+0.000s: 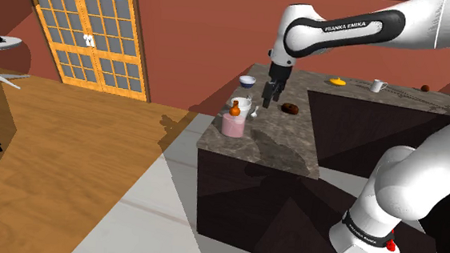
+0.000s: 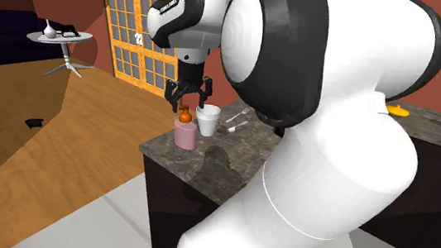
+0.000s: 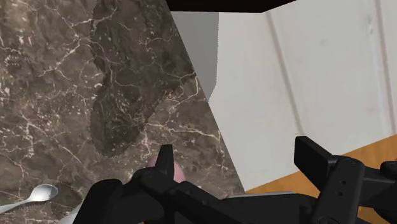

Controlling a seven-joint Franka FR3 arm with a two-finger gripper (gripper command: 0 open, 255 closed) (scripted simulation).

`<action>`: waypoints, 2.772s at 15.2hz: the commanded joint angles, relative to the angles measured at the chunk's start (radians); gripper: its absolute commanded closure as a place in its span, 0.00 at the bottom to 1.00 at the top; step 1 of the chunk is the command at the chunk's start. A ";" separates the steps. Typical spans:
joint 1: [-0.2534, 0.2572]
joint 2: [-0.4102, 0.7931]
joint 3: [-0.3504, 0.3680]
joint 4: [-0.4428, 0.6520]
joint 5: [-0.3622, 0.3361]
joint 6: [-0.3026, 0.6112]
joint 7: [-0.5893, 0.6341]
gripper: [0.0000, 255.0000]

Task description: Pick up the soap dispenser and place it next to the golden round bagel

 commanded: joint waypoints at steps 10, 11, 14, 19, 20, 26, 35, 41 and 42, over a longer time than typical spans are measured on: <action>-0.015 0.414 -0.063 0.212 0.047 0.172 -0.147 0.00; -0.018 0.453 -0.065 0.240 0.055 0.180 -0.159 0.00; -0.031 0.572 -0.069 0.331 0.077 0.199 -0.195 0.00; -0.056 0.731 -0.064 0.460 0.105 0.217 -0.236 0.00; -0.056 0.737 -0.063 0.455 0.106 0.229 -0.237 0.00; -0.060 0.773 -0.058 0.428 0.117 0.290 -0.243 0.00; -0.060 0.773 -0.058 0.429 0.117 0.290 -0.243 1.00; -0.060 0.773 -0.058 0.429 0.117 0.290 -0.243 1.00; -0.060 0.773 -0.058 0.429 0.117 0.290 -0.243 1.00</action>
